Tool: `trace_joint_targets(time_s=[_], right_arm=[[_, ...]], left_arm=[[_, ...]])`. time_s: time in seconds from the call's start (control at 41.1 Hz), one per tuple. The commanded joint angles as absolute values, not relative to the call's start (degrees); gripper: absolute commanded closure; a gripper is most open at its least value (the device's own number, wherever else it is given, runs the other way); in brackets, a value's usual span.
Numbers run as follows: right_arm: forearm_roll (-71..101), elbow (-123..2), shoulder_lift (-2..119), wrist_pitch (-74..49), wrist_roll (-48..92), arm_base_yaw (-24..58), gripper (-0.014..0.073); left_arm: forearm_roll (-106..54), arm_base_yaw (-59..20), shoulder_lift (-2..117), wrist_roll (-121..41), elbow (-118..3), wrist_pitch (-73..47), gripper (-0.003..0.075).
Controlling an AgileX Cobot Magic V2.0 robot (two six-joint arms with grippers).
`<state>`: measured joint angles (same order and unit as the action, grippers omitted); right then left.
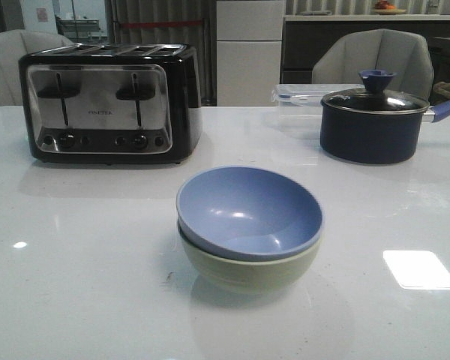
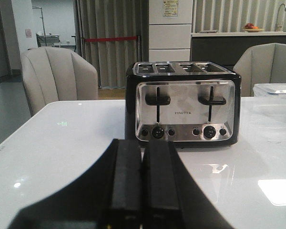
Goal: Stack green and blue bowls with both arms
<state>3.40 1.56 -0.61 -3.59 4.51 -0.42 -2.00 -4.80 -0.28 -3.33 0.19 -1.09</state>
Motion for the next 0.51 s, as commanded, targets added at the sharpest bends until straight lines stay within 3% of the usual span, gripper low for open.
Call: trace_joint_targets(time_s=[0.0,0.486], right_arm=[[4.13,1.39,-1.71,2.24,4.95,-0.41,0.0539],[4.78,1.39,-1.71,3.56,2.38,-0.41,0.0539]], left_arm=[[-2.40,-4.61,-1.38,-2.81,0.43,3.79,0.0627],[-2.40,-4.61,-1.38,-2.81,0.43,3.79,0.0627]])
